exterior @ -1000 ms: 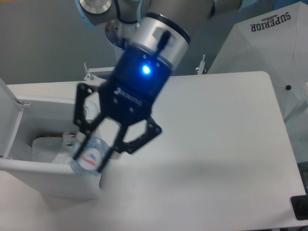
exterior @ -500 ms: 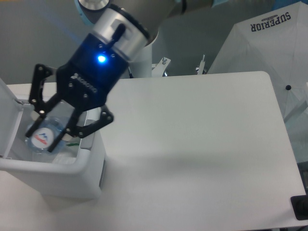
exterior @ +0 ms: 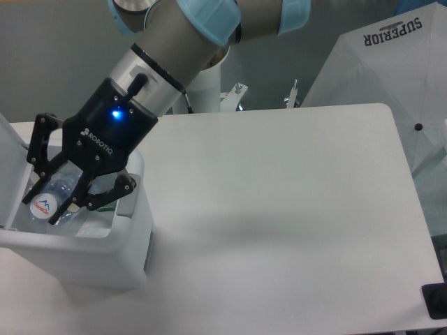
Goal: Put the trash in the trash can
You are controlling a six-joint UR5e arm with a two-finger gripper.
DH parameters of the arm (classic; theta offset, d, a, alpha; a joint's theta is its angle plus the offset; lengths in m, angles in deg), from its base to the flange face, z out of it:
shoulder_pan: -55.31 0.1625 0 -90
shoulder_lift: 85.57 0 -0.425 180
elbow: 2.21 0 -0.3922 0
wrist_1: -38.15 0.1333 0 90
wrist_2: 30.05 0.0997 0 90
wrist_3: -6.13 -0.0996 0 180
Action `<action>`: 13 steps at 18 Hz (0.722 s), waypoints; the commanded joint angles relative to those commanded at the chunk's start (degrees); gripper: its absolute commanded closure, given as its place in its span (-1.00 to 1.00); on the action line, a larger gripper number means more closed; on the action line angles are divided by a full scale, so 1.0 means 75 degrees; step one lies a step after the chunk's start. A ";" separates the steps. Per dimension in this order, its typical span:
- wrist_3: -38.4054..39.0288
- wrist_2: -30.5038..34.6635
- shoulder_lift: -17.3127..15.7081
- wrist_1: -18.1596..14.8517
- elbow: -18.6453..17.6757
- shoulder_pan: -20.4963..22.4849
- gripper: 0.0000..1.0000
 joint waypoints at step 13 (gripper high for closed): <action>-0.0283 0.0012 0.0058 0.0000 -0.0083 0.1311 -1.00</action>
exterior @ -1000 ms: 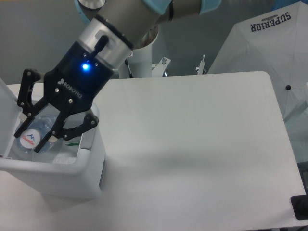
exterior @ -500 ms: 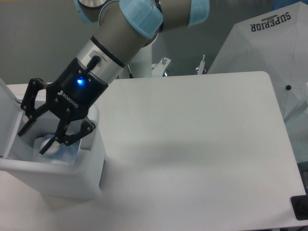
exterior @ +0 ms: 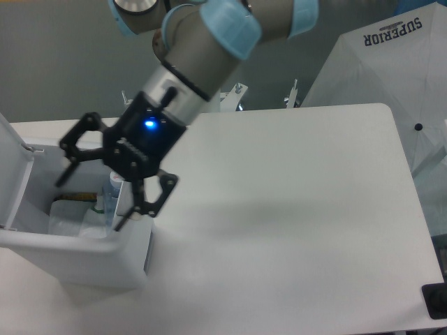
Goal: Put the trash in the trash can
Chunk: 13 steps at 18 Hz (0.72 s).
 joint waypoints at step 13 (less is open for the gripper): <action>-0.2326 0.1085 0.0610 -0.0024 -0.0573 0.1818 -1.00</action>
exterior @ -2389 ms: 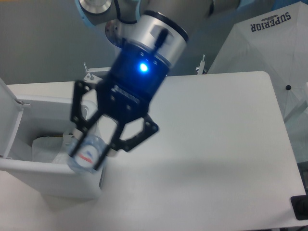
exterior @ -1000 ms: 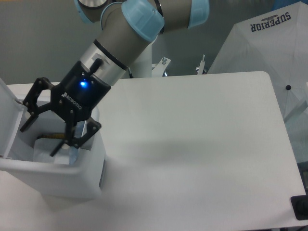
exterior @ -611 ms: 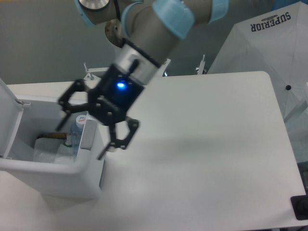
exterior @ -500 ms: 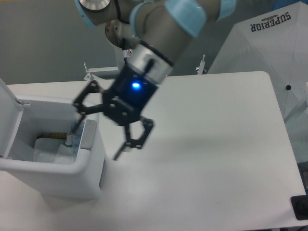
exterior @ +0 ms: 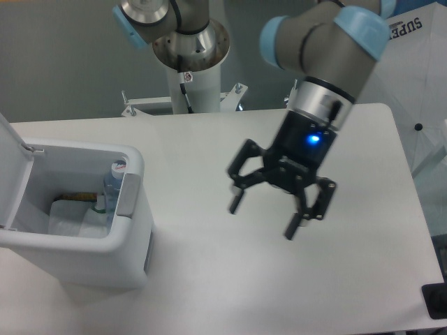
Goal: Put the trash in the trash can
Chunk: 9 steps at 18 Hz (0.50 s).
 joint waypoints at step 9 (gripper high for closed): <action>-0.3997 0.2967 -0.0058 -0.0023 -0.0973 0.0141 -1.00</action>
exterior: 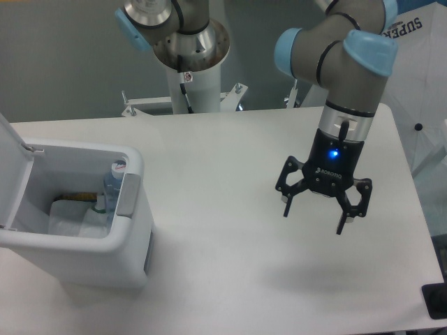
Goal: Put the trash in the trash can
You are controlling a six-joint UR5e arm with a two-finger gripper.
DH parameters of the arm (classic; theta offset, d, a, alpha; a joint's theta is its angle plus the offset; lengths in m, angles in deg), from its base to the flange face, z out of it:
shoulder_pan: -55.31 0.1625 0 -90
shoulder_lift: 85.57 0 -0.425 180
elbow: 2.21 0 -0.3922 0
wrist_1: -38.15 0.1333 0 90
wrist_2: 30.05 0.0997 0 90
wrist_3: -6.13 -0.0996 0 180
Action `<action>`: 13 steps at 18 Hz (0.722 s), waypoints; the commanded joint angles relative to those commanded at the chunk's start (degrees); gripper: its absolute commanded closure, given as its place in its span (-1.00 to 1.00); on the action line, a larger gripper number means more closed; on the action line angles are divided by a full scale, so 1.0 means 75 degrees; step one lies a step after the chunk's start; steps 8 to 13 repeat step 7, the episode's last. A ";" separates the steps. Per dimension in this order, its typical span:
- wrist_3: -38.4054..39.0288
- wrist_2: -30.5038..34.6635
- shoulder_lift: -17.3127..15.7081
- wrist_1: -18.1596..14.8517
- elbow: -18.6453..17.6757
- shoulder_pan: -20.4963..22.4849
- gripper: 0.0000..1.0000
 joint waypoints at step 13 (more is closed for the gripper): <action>-0.0345 0.1712 -0.0012 -0.0210 -0.0166 0.0000 -1.00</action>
